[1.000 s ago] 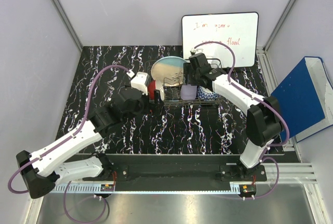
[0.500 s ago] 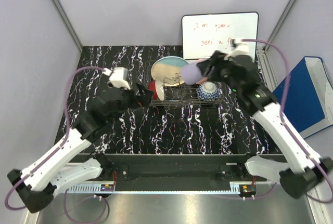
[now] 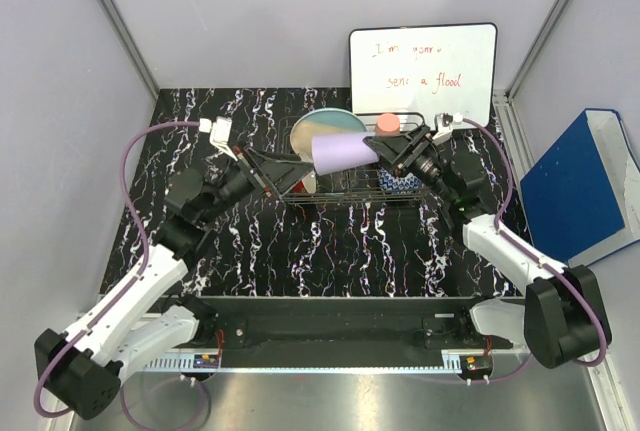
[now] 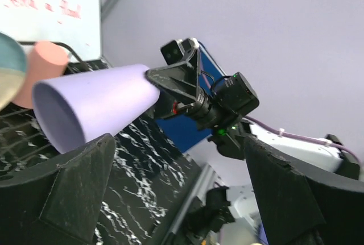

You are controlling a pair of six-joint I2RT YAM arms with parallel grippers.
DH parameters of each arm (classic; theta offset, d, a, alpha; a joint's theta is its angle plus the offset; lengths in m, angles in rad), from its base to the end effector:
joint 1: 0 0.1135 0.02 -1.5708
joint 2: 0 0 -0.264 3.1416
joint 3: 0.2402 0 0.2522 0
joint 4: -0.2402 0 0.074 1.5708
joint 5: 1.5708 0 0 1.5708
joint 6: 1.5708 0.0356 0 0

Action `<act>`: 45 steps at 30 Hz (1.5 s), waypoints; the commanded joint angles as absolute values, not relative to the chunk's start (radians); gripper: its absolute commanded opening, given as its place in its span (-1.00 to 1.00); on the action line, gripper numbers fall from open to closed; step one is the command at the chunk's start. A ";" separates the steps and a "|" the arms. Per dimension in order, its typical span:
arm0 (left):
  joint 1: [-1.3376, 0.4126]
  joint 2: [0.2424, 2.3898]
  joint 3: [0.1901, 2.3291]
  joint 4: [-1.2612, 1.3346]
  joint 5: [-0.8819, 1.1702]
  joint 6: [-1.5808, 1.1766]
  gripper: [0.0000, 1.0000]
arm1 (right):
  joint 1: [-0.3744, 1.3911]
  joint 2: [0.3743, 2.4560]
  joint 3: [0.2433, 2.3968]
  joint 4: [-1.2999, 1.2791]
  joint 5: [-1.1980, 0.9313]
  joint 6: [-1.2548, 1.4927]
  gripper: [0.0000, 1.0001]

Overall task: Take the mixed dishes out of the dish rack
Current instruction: Pick up the cup from the dish rack.

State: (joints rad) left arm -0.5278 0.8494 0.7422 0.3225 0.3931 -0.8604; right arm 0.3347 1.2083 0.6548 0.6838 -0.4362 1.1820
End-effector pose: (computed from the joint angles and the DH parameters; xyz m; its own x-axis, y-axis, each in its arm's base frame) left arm 0.1659 -0.1125 0.3680 -0.4774 -0.5323 -0.6991 0.6541 0.3159 -0.6872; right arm 0.2517 0.1034 0.2964 -0.5951 0.6810 -0.4267 -0.3764 0.2329 0.8967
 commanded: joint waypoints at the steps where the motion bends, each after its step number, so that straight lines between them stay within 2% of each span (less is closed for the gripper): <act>1: -0.503 0.873 0.710 0.546 0.532 -0.962 0.98 | 0.334 1.155 0.693 0.999 -0.514 1.287 -1.00; 11: -0.499 0.942 0.681 0.623 0.537 -0.999 0.98 | 0.351 1.181 0.727 1.020 -0.572 1.273 -1.00; 20: -0.499 0.962 0.690 0.666 0.558 -1.020 0.98 | 0.483 1.241 0.776 0.943 -0.561 1.178 -1.00; 22: -0.499 0.957 0.689 0.663 0.560 -1.019 0.91 | 0.500 1.258 0.779 0.939 -0.557 1.175 -1.00; 23: -0.499 0.953 0.686 0.657 0.561 -1.016 0.84 | 0.503 1.262 0.778 0.937 -0.555 1.172 -1.00; 24: -0.499 0.947 0.687 0.649 0.560 -1.006 0.57 | 0.503 1.264 0.775 0.936 -0.552 1.170 -1.00; 26: -0.499 0.931 0.690 0.617 0.557 -0.985 0.20 | 0.506 1.264 0.769 0.933 -0.546 1.166 -1.00; 27: -0.499 0.925 0.693 0.595 0.551 -0.976 -0.28 | 0.506 1.261 0.767 0.919 -0.545 1.164 -1.00; 28: -0.499 0.920 0.698 0.541 0.543 -0.965 -0.51 | 0.506 1.258 0.767 0.905 -0.538 1.151 -1.00; 29: -0.499 0.907 0.715 0.500 0.516 -0.933 -0.76 | 0.506 1.252 0.769 0.884 -0.531 1.140 -0.86; 30: -0.499 0.901 0.727 0.450 0.497 -0.911 -1.00 | 0.506 1.229 0.776 0.799 -0.500 1.123 -0.58; 31: -0.494 0.894 0.745 0.319 0.471 -0.885 -1.00 | 0.506 1.214 0.779 0.740 -0.476 1.077 -0.36; 32: -0.491 0.885 0.794 0.237 0.398 -0.827 -1.00 | 0.506 1.195 0.784 0.682 -0.448 1.053 0.11; 34: -0.451 0.881 0.846 0.014 0.318 -0.778 -1.00 | 0.508 1.131 0.793 0.495 -0.346 0.970 0.38; 36: -0.410 0.893 0.942 -0.133 0.177 -0.724 -1.00 | 0.506 1.067 0.810 0.322 -0.243 0.916 0.57; 39: -0.307 0.991 1.138 -0.484 -0.128 -0.674 -1.00 | 0.506 1.002 0.831 0.140 -0.116 0.835 0.64; 40: -0.283 1.067 1.246 -0.526 -0.255 -0.672 -1.00 | 0.506 0.991 0.834 0.108 -0.088 0.812 0.64; 45: -0.132 1.365 1.610 -0.762 -0.411 -0.664 -1.00 | 0.508 0.979 0.890 -0.141 0.041 0.775 0.71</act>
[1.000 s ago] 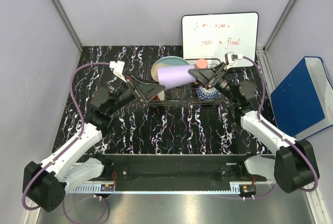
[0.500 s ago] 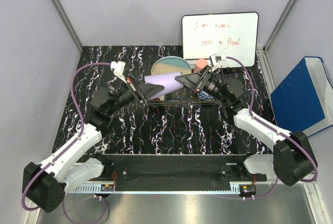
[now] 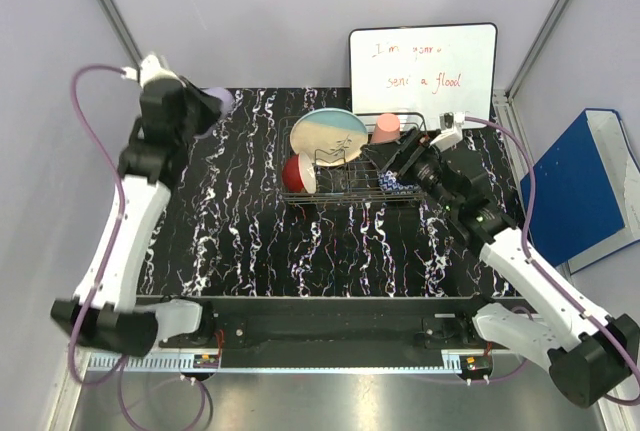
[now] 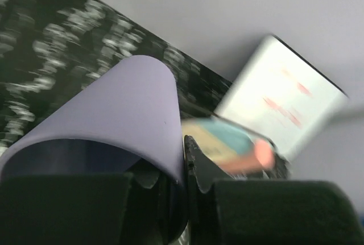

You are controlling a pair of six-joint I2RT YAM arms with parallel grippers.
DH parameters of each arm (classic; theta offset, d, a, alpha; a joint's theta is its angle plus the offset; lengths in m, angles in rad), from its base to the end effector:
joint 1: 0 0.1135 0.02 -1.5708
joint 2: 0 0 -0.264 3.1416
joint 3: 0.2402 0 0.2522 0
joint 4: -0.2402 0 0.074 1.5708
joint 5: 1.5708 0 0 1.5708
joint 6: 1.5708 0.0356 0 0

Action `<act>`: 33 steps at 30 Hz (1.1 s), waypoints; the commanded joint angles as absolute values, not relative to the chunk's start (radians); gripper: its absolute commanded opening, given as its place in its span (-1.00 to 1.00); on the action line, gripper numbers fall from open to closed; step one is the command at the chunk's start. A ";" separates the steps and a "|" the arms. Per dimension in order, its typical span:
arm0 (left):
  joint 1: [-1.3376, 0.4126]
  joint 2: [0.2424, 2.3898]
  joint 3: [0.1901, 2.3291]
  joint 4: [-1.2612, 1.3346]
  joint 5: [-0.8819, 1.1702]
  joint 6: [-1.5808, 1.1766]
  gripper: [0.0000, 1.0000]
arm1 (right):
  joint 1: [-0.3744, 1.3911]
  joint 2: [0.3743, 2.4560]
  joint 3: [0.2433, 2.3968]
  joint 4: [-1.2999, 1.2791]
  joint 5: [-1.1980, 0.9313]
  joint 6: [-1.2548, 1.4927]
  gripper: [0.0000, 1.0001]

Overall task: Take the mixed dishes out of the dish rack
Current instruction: Pick up the cup from the dish rack, then place the cup at the center of the board.

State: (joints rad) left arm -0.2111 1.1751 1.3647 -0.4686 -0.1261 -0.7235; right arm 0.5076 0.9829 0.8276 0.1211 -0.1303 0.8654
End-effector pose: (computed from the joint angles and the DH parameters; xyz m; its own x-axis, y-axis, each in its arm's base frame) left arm 0.2479 -0.0486 0.4321 -0.2612 -0.6157 -0.7434 -0.1111 0.7842 -0.6105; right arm 0.2023 0.1178 0.3508 -0.4727 0.6009 -0.6446 -0.3633 0.5335 0.7638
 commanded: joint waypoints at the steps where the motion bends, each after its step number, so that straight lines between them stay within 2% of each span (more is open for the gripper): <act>1: -0.126 1.473 1.728 -0.793 -0.467 -0.648 -1.00 | 0.506 0.976 0.894 -0.165 0.054 0.772 0.73; 7: -0.026 1.904 2.094 -1.090 -0.586 -0.696 -1.00 | 0.506 0.913 0.891 -0.340 0.101 0.744 0.76; 12: 0.120 2.092 2.184 -1.123 -0.437 -0.687 -1.00 | 0.508 0.842 0.877 -0.410 0.164 0.674 0.77; 26: 0.187 2.229 2.192 -1.051 -0.354 -0.586 -1.00 | 0.508 0.949 0.856 -0.376 0.111 0.658 0.78; 33: 0.229 2.267 2.200 -1.016 -0.192 -0.591 -0.99 | 0.506 0.960 0.851 -0.368 0.097 0.660 0.78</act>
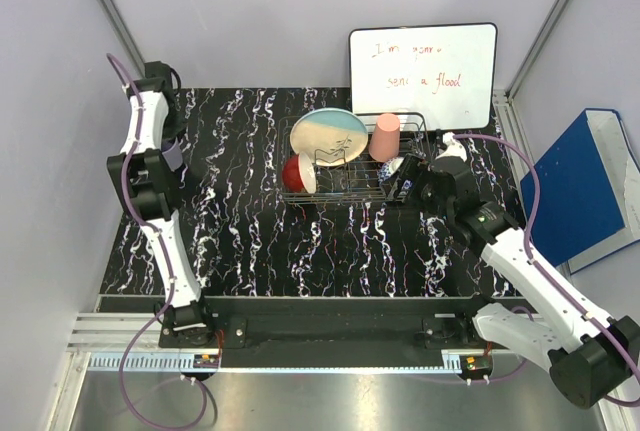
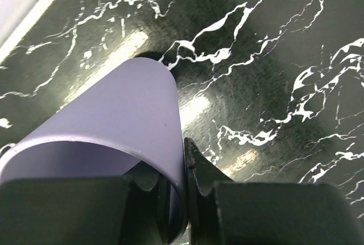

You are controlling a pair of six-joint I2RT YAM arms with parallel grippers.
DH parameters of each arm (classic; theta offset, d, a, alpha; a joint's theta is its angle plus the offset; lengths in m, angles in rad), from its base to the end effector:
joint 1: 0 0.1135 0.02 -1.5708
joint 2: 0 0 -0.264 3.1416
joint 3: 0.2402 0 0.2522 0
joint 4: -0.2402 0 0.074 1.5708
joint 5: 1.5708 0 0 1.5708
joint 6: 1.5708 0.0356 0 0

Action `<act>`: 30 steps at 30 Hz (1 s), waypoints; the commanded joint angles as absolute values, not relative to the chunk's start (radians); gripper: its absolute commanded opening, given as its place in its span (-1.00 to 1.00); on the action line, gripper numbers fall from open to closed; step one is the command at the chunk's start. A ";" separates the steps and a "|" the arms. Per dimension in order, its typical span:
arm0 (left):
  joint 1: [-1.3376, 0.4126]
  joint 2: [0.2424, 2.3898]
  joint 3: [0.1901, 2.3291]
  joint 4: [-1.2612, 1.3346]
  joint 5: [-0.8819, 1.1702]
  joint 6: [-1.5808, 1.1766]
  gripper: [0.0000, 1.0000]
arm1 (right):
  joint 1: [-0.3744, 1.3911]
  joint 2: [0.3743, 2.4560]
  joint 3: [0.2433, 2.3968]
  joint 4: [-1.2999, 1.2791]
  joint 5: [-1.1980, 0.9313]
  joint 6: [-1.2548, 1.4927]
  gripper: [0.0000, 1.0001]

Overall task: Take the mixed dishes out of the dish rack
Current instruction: Place the cup at the center of the board.

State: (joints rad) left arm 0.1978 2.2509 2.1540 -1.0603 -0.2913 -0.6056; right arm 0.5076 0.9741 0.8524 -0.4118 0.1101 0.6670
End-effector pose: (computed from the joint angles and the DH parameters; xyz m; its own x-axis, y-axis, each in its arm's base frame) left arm 0.4677 0.1042 0.2558 -0.5666 -0.6697 -0.4801 -0.7589 0.6511 -0.0126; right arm 0.1909 0.1017 0.3061 -0.5969 0.3716 -0.7111 -0.0397 0.8715 0.4888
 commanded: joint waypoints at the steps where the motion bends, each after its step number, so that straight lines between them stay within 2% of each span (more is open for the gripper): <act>1: 0.230 2.269 2.197 -1.014 -0.190 -0.589 -0.99 | 0.506 0.956 0.848 -0.368 0.101 0.660 0.78; 4: 0.238 2.266 2.175 -1.014 -0.186 -0.594 -0.97 | 0.506 0.948 0.845 -0.370 0.107 0.664 0.78; 5: 0.239 2.261 2.168 -1.015 -0.183 -0.597 -0.91 | 0.508 0.950 0.845 -0.368 0.109 0.663 0.78; 7: 0.242 2.253 2.166 -1.015 -0.176 -0.597 -0.72 | 0.506 0.956 0.850 -0.368 0.103 0.666 0.78; 8: 0.244 2.250 2.167 -1.014 -0.167 -0.595 -0.51 | 0.508 0.957 0.853 -0.368 0.103 0.666 0.79; 10: 0.250 2.235 2.171 -1.011 -0.158 -0.597 -0.33 | 0.506 0.960 0.856 -0.368 0.101 0.664 0.79; 11: 0.252 2.227 2.172 -1.009 -0.144 -0.597 -0.16 | 0.506 0.957 0.856 -0.368 0.101 0.661 0.79; 14: 0.258 2.207 2.184 -1.006 -0.124 -0.598 0.04 | 0.506 0.948 0.854 -0.370 0.106 0.660 0.79; 15: 0.259 2.203 2.186 -1.008 -0.121 -0.600 0.20 | 0.506 0.946 0.853 -0.370 0.109 0.658 0.80; 18: 0.259 2.168 2.203 -1.018 -0.112 -0.614 0.45 | 0.508 0.942 0.851 -0.371 0.115 0.653 0.79; 20: 0.259 2.122 2.238 -1.031 -0.127 -0.627 0.53 | 0.508 0.945 0.856 -0.371 0.118 0.652 0.79; 21: 0.253 2.100 2.265 -1.038 -0.138 -0.633 0.66 | 0.506 0.949 0.859 -0.370 0.118 0.650 0.80; 26: 0.212 1.928 2.312 -1.051 -0.130 -0.661 0.77 | 0.508 0.995 0.899 -0.373 0.146 0.634 0.82; 30: 0.097 1.836 2.362 -1.097 -0.159 -0.658 0.80 | 0.508 1.051 0.957 -0.377 0.216 0.580 0.98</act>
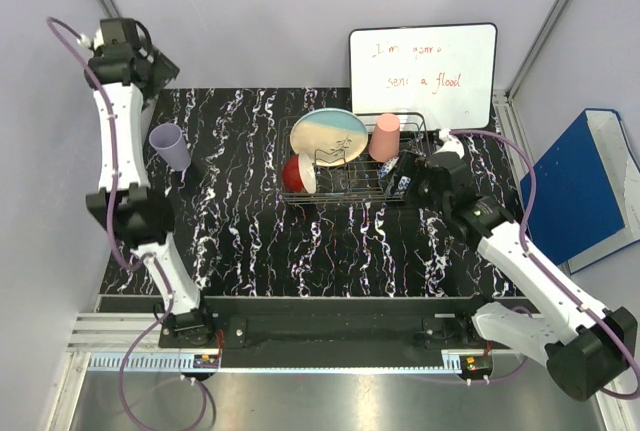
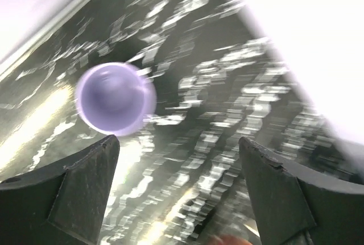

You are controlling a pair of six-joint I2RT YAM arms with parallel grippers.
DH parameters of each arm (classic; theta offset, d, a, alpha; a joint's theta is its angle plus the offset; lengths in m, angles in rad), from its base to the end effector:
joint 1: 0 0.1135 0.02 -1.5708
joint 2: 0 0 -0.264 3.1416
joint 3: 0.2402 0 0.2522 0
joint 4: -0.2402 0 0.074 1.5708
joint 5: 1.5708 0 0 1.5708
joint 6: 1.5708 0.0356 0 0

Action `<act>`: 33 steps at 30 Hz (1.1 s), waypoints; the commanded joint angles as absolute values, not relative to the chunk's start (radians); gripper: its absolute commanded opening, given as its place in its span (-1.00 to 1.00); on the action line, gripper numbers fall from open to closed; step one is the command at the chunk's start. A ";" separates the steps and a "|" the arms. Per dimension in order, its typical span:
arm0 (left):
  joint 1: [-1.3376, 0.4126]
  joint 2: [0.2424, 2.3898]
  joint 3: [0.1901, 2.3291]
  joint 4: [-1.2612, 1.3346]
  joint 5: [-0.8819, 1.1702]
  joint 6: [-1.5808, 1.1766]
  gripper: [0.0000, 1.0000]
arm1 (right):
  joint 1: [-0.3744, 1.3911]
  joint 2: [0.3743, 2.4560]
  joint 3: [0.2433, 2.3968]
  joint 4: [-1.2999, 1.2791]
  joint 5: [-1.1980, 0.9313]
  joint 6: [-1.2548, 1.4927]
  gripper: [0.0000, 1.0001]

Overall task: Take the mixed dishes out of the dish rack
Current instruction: Place the cup at the center of the board, then pick up the cup from the dish rack.

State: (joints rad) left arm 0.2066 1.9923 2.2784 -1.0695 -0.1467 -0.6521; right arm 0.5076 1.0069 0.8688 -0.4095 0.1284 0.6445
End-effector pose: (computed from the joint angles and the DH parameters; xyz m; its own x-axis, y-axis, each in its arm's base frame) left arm 0.4134 0.0920 0.4040 -0.3643 -0.6897 -0.6257 -0.6610 0.6648 -0.3480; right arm 0.1972 0.1045 0.3054 -0.5959 0.3504 -0.7226 -0.0356 0.8874 0.4597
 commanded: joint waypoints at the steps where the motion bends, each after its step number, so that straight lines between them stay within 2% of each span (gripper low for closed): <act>1: 0.063 1.792 2.361 -1.095 -0.167 -0.646 0.81 | 0.508 1.066 0.986 -0.376 0.233 0.568 0.99; 5: -0.208 1.631 2.194 -0.999 -0.244 -0.577 0.79 | 0.506 1.220 1.084 -0.351 0.340 0.499 0.99; 6: -0.336 1.543 2.030 -0.883 -0.236 -0.556 0.79 | 0.505 1.259 1.112 -0.351 0.359 0.471 1.00; 8: -0.494 1.462 1.866 -0.762 -0.248 -0.551 0.76 | 0.503 1.391 1.208 -0.350 0.414 0.436 0.99; 11: -0.615 1.356 1.593 -0.706 -0.278 -0.572 0.74 | 0.492 1.558 1.359 -0.367 0.459 0.381 0.99; 17: -0.650 1.128 1.297 -0.638 -0.296 -0.578 0.72 | 0.473 1.785 1.603 -0.417 0.531 0.331 1.00; 23: -0.652 0.951 1.192 -0.624 -0.333 -0.548 0.72 | 0.460 1.882 1.703 -0.428 0.546 0.307 0.99; 33: -0.652 0.959 1.126 -0.623 -0.341 -0.532 0.72 | 0.423 1.947 1.697 -0.446 0.531 0.317 0.99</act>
State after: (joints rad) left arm -0.6483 0.9237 1.1549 -0.6609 -0.3225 -0.5461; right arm 0.4500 1.9236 1.6905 -0.4404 0.5125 0.3180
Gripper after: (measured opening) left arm 0.867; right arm 0.994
